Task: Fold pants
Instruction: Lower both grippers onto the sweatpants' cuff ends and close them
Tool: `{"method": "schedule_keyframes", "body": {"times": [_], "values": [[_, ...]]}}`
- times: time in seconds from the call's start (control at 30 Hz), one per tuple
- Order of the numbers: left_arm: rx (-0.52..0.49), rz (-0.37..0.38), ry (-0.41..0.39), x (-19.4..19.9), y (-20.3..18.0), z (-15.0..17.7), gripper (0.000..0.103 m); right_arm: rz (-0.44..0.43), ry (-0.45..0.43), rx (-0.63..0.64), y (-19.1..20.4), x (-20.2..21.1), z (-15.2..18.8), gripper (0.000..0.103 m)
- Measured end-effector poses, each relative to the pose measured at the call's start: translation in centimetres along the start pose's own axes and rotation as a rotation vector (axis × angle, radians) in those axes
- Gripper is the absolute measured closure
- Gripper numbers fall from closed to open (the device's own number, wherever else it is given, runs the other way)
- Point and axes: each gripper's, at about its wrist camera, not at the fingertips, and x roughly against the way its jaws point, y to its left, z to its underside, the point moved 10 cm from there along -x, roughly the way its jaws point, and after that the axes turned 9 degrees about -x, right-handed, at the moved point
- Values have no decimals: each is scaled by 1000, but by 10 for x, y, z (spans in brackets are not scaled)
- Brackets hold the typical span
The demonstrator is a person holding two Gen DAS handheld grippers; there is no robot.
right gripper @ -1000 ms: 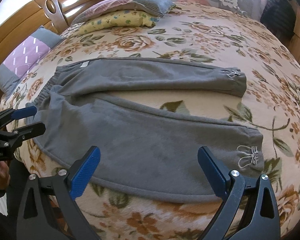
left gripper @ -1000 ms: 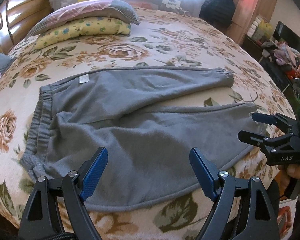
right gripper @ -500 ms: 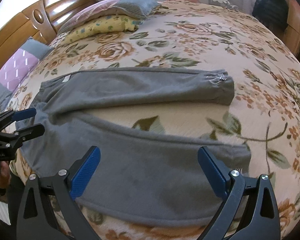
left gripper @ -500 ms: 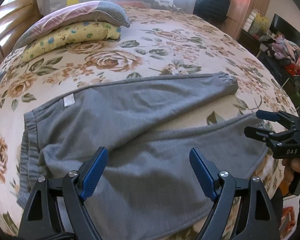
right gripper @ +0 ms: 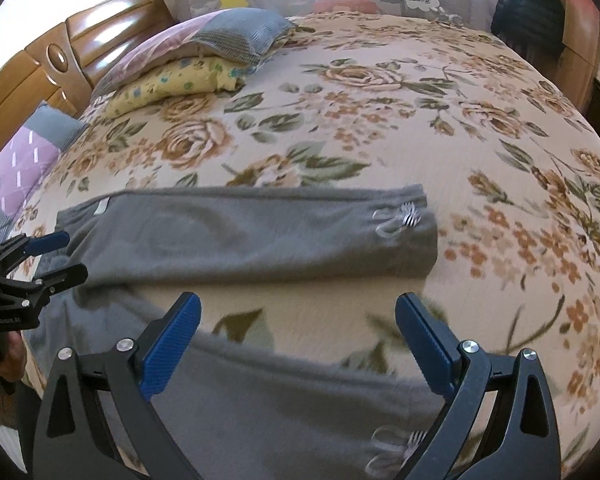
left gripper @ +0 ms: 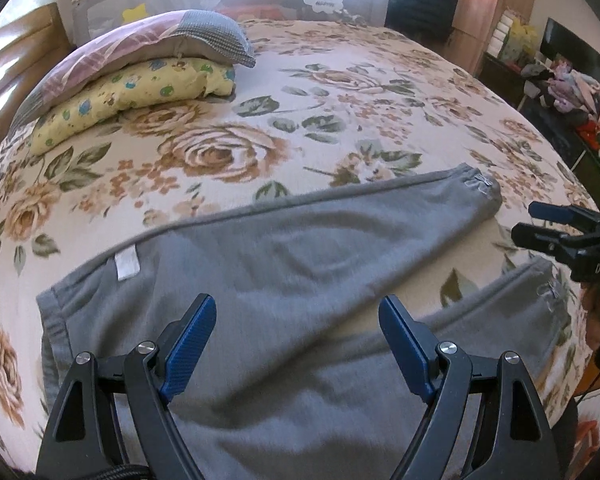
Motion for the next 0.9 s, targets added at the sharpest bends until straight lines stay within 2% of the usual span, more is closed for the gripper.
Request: {"method": "schedule_keyframes", "body": {"times": [0.23, 0.57, 0.7, 0.83, 0.9], "values": [[-57, 71, 15, -25, -4, -28, 19, -12, 1, -25, -16, -16, -26, 5], [-237, 137, 49, -68, -22, -67, 19, -6, 11, -84, -55, -38, -59, 5], [-280, 169, 76, -91, -23, -75, 19, -2, 38, -107, -72, -56, -71, 6], [-314, 189, 114, -113, -20, -75, 19, 1, 69, -130, -88, -75, -80, 11], [-335, 193, 123, -121, -20, -75, 19, -6, 87, -141, -94, -84, -82, 17]]}}
